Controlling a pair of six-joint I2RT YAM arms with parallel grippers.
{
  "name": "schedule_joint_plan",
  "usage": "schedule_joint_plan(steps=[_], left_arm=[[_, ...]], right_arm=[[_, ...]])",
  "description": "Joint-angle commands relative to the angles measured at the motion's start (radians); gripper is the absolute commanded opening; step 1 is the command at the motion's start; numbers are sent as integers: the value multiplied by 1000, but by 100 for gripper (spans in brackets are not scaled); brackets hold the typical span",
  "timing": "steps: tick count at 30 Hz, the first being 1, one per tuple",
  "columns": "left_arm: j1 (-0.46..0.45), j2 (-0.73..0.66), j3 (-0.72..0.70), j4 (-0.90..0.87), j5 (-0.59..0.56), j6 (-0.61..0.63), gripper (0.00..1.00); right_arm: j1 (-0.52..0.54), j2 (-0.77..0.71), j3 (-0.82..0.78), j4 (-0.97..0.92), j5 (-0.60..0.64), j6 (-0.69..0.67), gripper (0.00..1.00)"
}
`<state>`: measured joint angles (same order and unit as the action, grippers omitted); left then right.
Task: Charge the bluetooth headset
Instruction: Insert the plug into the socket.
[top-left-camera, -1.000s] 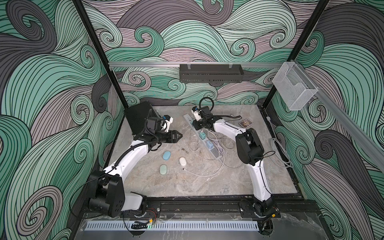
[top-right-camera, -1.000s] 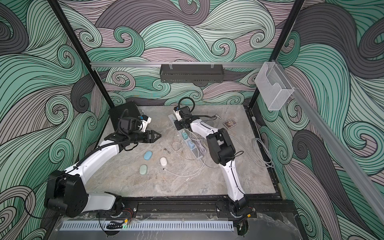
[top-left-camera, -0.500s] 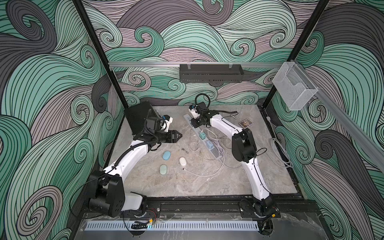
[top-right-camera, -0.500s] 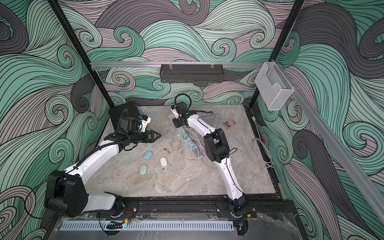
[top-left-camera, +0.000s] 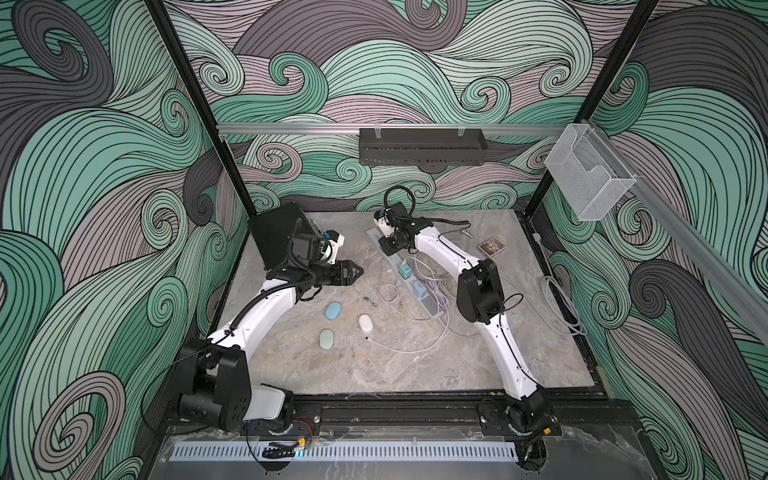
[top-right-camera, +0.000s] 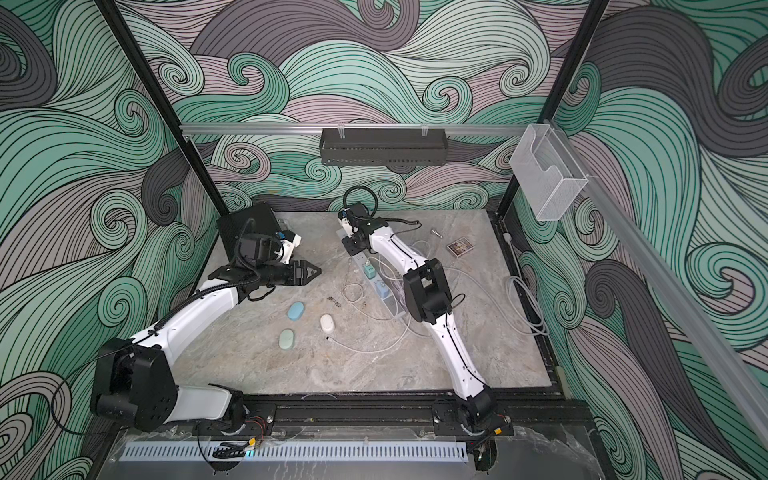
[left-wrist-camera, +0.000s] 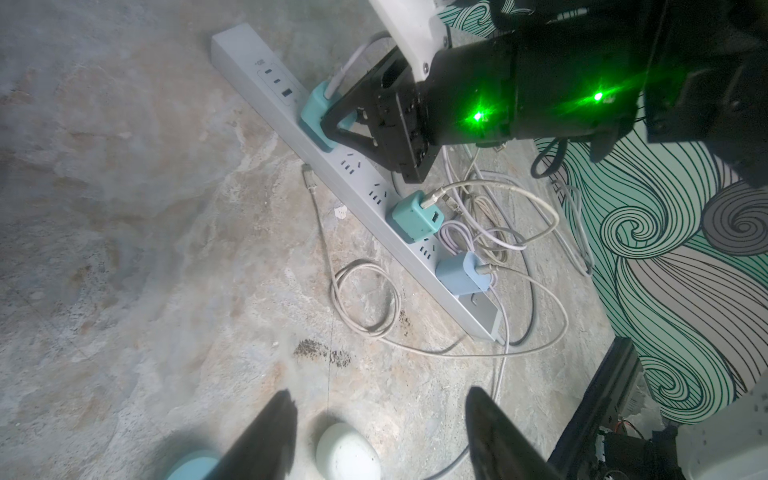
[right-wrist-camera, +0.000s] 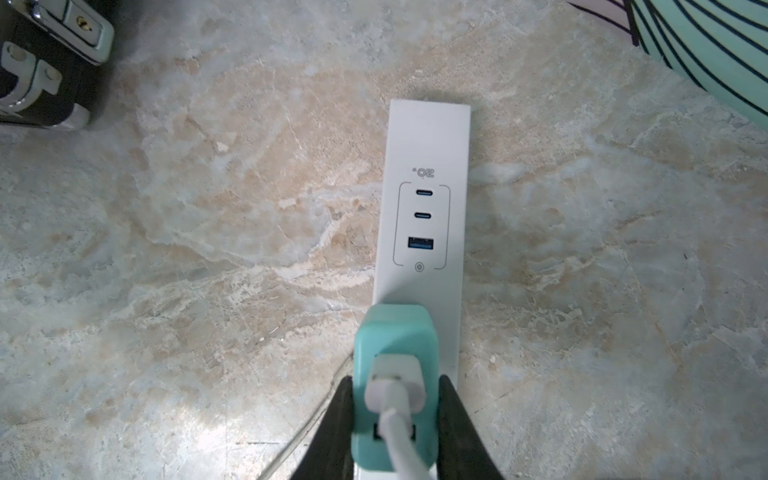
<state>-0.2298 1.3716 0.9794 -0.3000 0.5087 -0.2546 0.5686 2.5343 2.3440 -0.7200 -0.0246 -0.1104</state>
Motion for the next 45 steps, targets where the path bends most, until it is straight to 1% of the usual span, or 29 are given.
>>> schedule_joint_plan(steps=[1, 3, 6, 13, 15, 19, 23, 26, 28, 31, 36, 42, 45], left_arm=[[11, 18, 33, -24, 13, 0, 65], [13, 26, 34, -24, 14, 0, 65], [15, 32, 36, -25, 17, 2, 65], [21, 44, 42, -36, 13, 11, 64], [23, 44, 42, -33, 14, 8, 64], [24, 44, 44, -24, 24, 0, 64], [27, 44, 42, -25, 26, 0, 64], [26, 44, 41, -25, 25, 0, 64], [26, 41, 41, -25, 24, 3, 64], [27, 32, 39, -25, 14, 8, 64], [31, 26, 30, -22, 1, 18, 64], [32, 17, 12, -1, -7, 33, 64], [32, 21, 14, -3, -11, 46, 64]], right_arm=[[10, 118, -38, -230, 15, -30, 0], [6, 113, -64, -230, -17, -22, 0], [-10, 110, -89, -230, -102, -2, 0], [-60, 110, -88, -232, -212, 24, 0], [-57, 111, -84, -244, -197, 12, 0], [-14, 113, -81, -269, -79, -21, 0], [23, 119, -82, -275, -5, -17, 0], [36, 149, -24, -318, 41, -6, 0], [37, 175, 31, -365, 42, -6, 0], [36, 195, 69, -398, 25, -16, 0], [18, 248, 175, -500, -48, -51, 0], [-4, 245, 169, -522, -68, -61, 0], [-4, 254, 198, -522, -66, -58, 0]])
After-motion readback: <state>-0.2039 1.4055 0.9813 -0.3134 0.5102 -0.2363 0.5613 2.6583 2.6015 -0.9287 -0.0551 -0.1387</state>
